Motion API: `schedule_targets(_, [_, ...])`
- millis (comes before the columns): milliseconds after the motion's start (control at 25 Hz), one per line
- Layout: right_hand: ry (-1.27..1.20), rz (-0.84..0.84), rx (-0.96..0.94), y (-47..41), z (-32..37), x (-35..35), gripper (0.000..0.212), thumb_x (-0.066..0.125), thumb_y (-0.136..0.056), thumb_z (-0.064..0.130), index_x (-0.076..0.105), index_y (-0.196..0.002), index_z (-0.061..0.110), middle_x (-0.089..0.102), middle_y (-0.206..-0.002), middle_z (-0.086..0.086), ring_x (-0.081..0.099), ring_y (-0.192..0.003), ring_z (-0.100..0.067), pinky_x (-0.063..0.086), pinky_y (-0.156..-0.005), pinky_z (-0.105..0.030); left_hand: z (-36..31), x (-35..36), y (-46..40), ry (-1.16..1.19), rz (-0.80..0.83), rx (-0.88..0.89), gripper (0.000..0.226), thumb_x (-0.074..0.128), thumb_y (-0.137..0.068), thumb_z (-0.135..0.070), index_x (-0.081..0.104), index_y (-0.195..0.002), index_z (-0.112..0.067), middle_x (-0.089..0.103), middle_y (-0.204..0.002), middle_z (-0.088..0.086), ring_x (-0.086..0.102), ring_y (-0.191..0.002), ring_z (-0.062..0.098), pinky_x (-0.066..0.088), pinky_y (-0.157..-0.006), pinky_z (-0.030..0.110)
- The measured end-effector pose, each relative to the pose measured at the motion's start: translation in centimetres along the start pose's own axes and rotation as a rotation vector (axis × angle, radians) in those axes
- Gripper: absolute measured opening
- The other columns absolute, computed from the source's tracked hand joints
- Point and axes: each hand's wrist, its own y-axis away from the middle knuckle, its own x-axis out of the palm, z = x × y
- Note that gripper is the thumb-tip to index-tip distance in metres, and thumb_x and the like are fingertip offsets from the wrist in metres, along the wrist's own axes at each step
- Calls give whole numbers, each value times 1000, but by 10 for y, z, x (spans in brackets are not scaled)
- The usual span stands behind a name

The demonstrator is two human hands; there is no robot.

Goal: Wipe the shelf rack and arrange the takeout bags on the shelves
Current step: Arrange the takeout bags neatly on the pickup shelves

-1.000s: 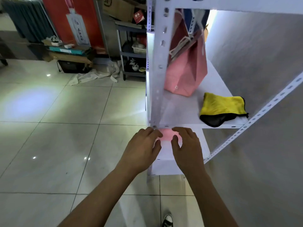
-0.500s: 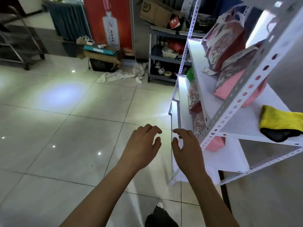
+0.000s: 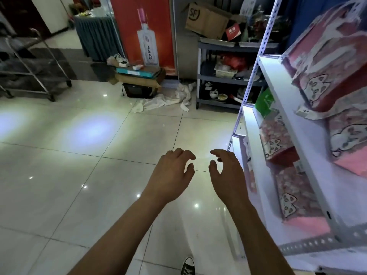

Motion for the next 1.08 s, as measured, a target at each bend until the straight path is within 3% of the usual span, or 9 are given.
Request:
schedule_targets(400, [14, -74, -40, -167, 27, 60, 28, 56, -96, 22, 59, -123, 29, 60, -121, 8, 57, -110, -13, 46, -90, -29, 81, -22, -163, 65, 4, 29, 28, 53, -99, -21, 62, -126, -19, 63, -118, 0, 57, -108, 22, 45, -95, 36])
schedule_targets(720, [72, -251, 113, -297, 40, 108, 27, 57, -96, 22, 61, -121, 32, 60, -115, 10, 58, -102, -7, 41, -82, -22, 156, -32, -323, 114, 66, 210, 27, 54, -99, -22, 61, -124, -22, 62, -118, -3, 55, -107, 19, 45, -93, 34])
schedule_targets(840, [80, -352, 214, -341, 55, 125, 26, 56, -96, 23, 61, -121, 32, 55, -112, 15, 61, -102, -11, 50, -82, -28, 179, -40, -386, 161, 122, 311, 26, 52, -99, -23, 60, -124, -23, 61, -118, -5, 53, -110, 17, 44, -95, 33])
schedule_targets(960, [116, -440, 292, -372, 61, 132, 26, 57, -96, 23, 61, -120, 32, 59, -113, 12, 59, -102, -11, 49, -87, -31, 181, -40, -441, 197, 166, 412, 25, 50, -100, -26, 59, -123, -28, 60, -119, -10, 51, -113, 13, 43, -96, 30])
schedule_targets(1080, [161, -524, 334, -393, 58, 126, 26, 59, -95, 19, 63, -119, 27, 61, -115, 8, 56, -91, 3, 40, -77, -10, 174, -30, -485, 222, 221, 518, 23, 50, -100, -26, 58, -121, -30, 59, -119, -13, 51, -111, 12, 43, -93, 28])
